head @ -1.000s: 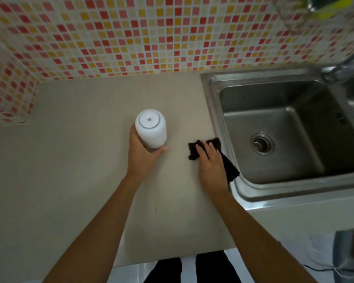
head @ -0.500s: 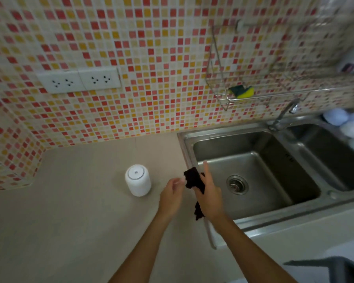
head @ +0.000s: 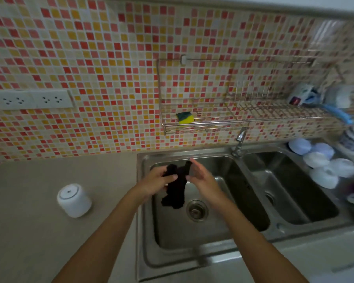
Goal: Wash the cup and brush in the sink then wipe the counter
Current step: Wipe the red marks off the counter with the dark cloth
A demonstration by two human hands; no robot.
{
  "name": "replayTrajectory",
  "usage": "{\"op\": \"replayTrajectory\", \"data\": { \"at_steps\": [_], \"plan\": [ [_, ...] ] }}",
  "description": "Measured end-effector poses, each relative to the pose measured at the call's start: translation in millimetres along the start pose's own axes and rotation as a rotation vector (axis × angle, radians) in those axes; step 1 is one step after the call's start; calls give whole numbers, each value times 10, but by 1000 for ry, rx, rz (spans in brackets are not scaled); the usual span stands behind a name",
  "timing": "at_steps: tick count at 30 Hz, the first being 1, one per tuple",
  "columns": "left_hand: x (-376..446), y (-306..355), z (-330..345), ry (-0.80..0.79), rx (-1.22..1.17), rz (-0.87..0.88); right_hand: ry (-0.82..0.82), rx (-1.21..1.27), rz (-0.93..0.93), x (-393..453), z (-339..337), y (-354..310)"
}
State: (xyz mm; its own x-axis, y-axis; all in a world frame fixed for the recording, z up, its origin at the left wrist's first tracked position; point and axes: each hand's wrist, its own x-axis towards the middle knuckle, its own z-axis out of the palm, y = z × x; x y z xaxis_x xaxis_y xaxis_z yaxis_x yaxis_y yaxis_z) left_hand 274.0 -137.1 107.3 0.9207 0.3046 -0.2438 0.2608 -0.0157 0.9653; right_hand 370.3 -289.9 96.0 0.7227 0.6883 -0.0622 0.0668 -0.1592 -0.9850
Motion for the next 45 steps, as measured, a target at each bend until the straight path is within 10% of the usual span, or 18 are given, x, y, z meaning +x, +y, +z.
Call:
{"op": "replayTrajectory", "data": {
  "at_steps": [14, 33, 39, 45],
  "plan": [
    [687, 1083, 703, 299, 186, 446, 97, 65, -131, 553, -1695, -644],
    [2283, 1735, 496, 513, 340, 231, 209, -322, -103, 2325, -2046, -959],
    [2603, 1612, 392, 587, 647, 54, 219, -575, -11, 2642, -1944, -711],
    [2394, 1727, 230, 759, 1010, 50, 75, -733, -296, 2551, -1893, -698]
  ]
}}
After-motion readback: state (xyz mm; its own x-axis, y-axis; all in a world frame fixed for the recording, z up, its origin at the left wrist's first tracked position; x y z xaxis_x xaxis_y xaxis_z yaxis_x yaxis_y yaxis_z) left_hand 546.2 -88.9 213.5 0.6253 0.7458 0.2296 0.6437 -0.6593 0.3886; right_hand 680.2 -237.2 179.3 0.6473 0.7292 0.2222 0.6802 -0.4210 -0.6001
